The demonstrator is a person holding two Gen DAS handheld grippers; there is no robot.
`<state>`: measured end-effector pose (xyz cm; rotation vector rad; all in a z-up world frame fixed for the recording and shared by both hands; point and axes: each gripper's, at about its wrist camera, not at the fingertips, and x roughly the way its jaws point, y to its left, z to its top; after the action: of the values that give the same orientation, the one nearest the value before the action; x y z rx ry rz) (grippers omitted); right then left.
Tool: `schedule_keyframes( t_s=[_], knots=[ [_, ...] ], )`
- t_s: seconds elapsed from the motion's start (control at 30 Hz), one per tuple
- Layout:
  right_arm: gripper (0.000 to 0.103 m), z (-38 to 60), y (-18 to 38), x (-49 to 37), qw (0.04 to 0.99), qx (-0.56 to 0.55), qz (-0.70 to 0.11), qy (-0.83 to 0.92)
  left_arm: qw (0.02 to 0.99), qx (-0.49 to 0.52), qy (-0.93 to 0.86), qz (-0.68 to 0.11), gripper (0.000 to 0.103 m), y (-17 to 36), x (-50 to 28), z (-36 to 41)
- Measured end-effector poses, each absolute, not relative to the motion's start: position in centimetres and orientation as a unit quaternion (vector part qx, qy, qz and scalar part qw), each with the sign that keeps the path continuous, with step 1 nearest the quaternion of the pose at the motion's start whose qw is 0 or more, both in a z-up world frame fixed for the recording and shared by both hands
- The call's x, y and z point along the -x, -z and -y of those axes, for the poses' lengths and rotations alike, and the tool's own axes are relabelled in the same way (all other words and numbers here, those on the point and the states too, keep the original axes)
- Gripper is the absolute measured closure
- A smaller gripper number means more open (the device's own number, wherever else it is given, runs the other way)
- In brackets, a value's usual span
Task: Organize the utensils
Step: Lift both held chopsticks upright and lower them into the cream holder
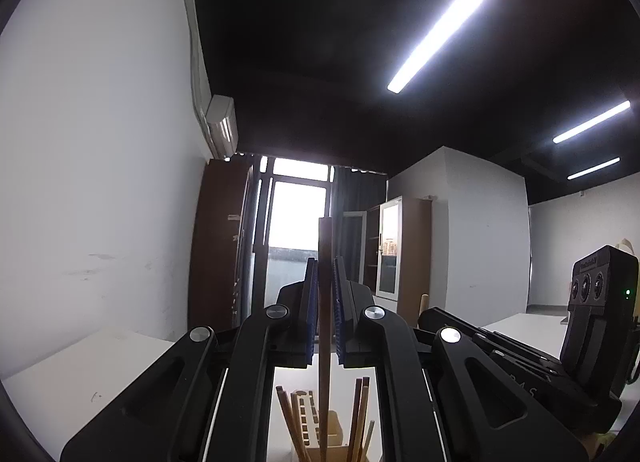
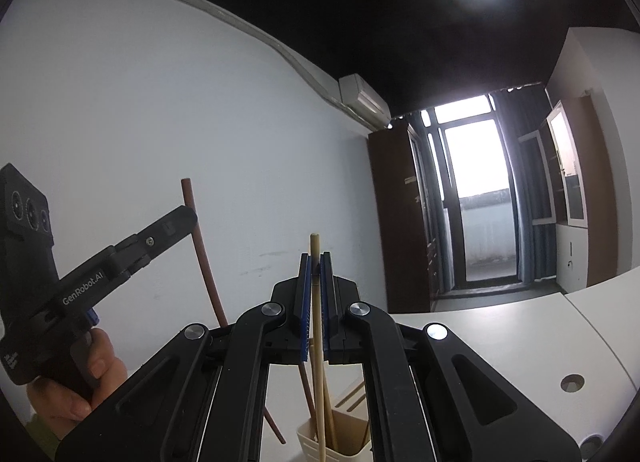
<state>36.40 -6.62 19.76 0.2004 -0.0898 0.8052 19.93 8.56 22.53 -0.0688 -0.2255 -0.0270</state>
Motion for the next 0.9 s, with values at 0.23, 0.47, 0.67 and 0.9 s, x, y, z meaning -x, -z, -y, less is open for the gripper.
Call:
schedule_keyframes(
  t_s=[0.23,0.47,0.67,0.9],
  knots=[
    [0.098,6.2,-19.5,-37.4,0.916,-0.095,0.051,-0.385,0.991,0.035,0.013,0.127,0.096,-22.1,-21.5,-8.3],
    [0.098,5.4,-17.8,-39.8,0.923,-0.083,0.017,-0.375,0.998,0.012,0.008,0.065,0.096,-20.5,-25.5,-8.0],
    [0.098,5.3,-17.0,-39.9,0.924,-0.081,-0.009,-0.374,0.999,0.023,0.01,0.032,0.096,-19.6,-26.6,-9.0],
    [0.098,5.0,-16.7,-38.7,0.925,-0.067,-0.02,-0.375,1.0,0.019,0.007,0.008,0.096,-18.7,-26.7,-9.6]
  ],
)
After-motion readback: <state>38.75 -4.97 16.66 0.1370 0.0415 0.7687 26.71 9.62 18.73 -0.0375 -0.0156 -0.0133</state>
